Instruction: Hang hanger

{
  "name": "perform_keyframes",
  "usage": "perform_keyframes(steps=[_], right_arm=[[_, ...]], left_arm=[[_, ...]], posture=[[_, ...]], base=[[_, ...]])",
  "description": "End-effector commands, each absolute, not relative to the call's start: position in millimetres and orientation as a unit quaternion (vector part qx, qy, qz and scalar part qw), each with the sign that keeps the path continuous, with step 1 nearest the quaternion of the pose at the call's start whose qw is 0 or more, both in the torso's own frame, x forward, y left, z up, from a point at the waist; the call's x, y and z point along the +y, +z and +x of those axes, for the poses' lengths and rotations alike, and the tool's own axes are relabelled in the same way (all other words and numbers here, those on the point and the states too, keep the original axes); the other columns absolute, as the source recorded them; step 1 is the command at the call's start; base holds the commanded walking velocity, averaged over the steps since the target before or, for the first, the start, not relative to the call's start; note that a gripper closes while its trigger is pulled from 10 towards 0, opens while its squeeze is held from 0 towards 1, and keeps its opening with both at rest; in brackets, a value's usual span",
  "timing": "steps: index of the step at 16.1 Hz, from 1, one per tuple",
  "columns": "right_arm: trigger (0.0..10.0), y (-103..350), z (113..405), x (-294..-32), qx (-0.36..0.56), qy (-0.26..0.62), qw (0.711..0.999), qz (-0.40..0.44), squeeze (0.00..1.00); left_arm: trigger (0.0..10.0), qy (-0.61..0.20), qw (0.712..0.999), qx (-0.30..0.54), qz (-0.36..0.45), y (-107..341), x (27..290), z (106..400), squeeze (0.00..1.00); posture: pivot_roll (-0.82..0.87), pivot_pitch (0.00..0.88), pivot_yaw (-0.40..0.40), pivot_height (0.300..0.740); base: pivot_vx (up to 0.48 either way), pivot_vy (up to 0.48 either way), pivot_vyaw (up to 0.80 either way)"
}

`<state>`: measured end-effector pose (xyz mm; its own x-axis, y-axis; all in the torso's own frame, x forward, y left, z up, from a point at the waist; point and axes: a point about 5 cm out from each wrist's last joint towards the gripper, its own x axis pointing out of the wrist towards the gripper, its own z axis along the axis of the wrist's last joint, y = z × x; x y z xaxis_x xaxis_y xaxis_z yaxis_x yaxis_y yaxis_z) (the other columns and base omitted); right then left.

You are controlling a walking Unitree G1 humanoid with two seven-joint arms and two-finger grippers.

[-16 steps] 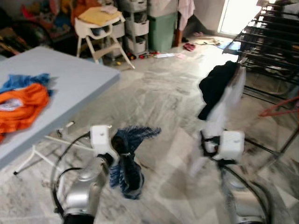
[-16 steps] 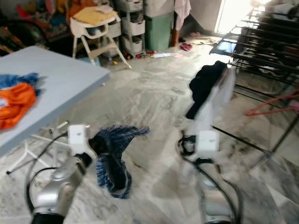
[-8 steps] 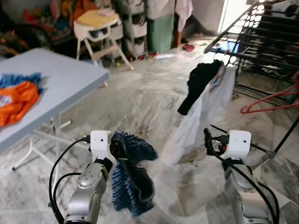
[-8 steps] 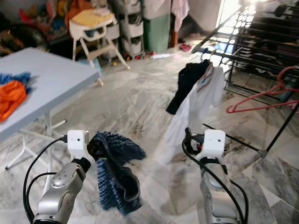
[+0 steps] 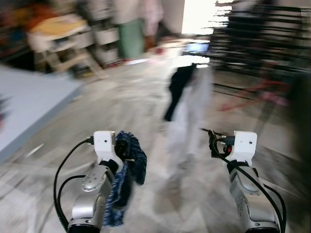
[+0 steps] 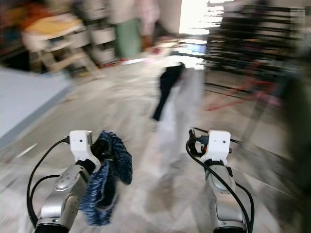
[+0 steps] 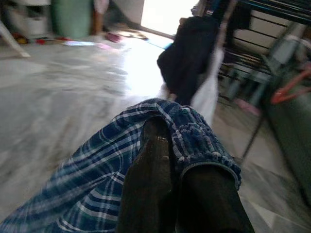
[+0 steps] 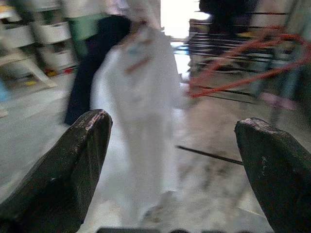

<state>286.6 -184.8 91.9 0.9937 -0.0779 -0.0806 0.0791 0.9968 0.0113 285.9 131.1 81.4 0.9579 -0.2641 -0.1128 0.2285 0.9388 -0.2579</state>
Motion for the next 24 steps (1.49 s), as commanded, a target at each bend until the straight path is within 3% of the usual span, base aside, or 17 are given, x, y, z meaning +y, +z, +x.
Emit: perform_keyframes(steps=[1,7,14,24], right_arm=[[10.0,92,288,-184,0.042,-0.041,0.998,0.008,0.0],[10.0,93,289,-183,0.04,-0.043,0.998,0.007,0.0],[10.0,93,289,-181,0.039,-0.042,0.998,-0.001,0.0],[10.0,94,291,-179,0.037,-0.044,0.998,-0.01,0.0]], left_arm=[[10.0,-0.13,0.982,0.066,-0.124,84,129,288,0.0],[10.0,-0.14,0.98,0.064,-0.128,86,124,288,0.0],[10.0,-0.148,0.978,0.07,-0.131,86,120,285,0.0],[10.0,-0.163,0.974,0.072,-0.138,88,114,283,0.0]], posture=[[-0.17,0.0,0.057,0.74],[-0.17,0.0,0.055,0.74],[-0.16,0.0,0.051,0.74],[-0.16,0.0,0.051,0.74]], base=[[0.285,0.0,-0.8],[0.285,0.0,-0.73],[0.254,0.0,0.0],[0.326,0.305,0.0]])
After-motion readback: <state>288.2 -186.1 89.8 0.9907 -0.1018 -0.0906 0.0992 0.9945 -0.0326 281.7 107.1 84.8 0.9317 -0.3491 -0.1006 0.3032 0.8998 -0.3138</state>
